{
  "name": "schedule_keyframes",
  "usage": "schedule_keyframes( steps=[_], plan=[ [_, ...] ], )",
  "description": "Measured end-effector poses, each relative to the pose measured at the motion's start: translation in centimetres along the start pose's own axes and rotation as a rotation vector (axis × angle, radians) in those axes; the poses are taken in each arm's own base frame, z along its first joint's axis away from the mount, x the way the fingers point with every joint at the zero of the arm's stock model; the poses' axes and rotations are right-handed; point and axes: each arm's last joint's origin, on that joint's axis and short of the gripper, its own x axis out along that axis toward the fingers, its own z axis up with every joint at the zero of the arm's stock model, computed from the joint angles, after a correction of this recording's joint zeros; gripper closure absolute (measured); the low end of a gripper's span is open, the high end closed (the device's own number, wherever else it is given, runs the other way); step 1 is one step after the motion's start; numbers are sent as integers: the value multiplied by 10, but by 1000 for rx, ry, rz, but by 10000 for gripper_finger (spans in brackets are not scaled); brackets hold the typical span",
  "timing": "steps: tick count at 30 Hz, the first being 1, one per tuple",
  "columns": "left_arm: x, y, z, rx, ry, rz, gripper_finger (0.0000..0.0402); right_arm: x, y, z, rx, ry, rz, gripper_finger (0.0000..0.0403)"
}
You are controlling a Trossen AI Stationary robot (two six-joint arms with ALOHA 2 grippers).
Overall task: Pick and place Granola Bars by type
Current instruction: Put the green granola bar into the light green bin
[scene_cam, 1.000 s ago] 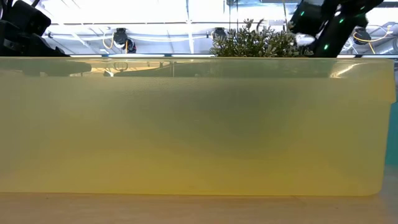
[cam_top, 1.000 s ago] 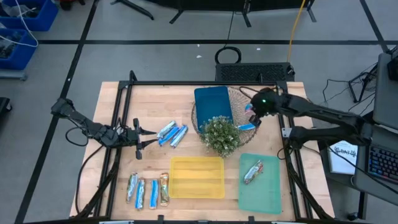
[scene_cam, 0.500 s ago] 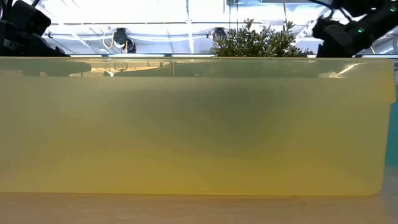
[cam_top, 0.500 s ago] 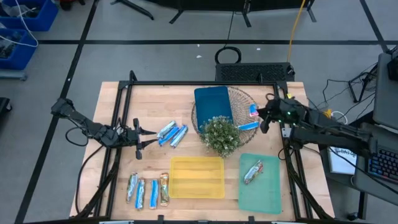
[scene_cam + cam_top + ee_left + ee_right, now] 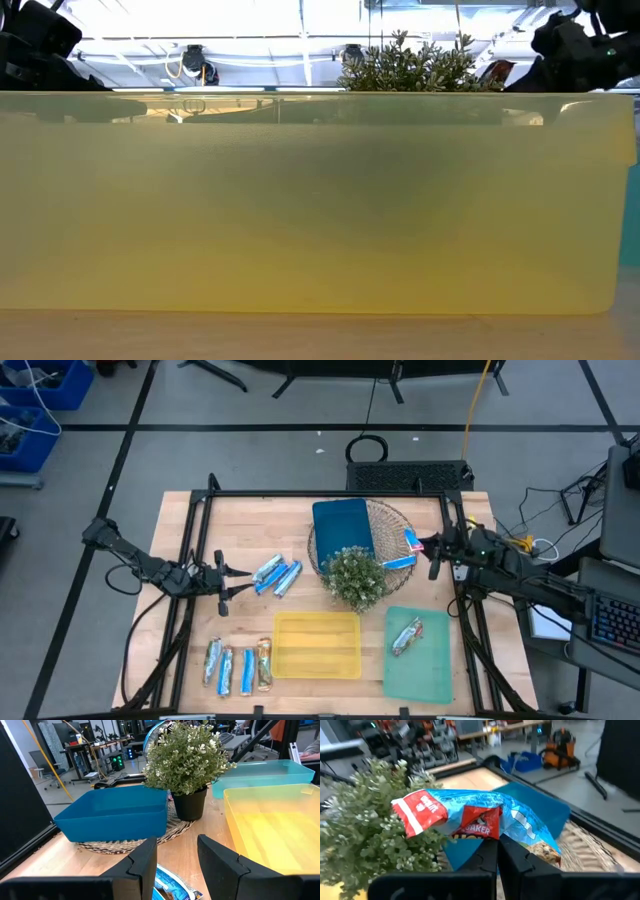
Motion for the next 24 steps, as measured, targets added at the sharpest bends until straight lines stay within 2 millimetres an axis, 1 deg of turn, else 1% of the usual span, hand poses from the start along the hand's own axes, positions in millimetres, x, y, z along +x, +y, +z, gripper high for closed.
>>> schedule_keyframes(
  steps=[4,8,10,12,17,20,24],
  plan=[
    [0,0,0,0,0,1,256,3,0,-5,8,-93,34,403],
    [0,0,0,0,0,0,256,8,-2,-16,-4,-104,40,403],
    [0,0,0,0,0,1,256,10,0,-21,-15,-94,84,403],
    [0,0,0,0,0,1,256,11,3,-23,-15,-97,190,403],
    [0,0,0,0,0,0,256,6,16,-11,6,-194,471,403],
    [0,0,0,0,0,1,256,1,24,-6,30,-219,640,403],
    [0,0,0,0,0,0,256,-1,30,-5,107,-187,735,403]
  ],
)
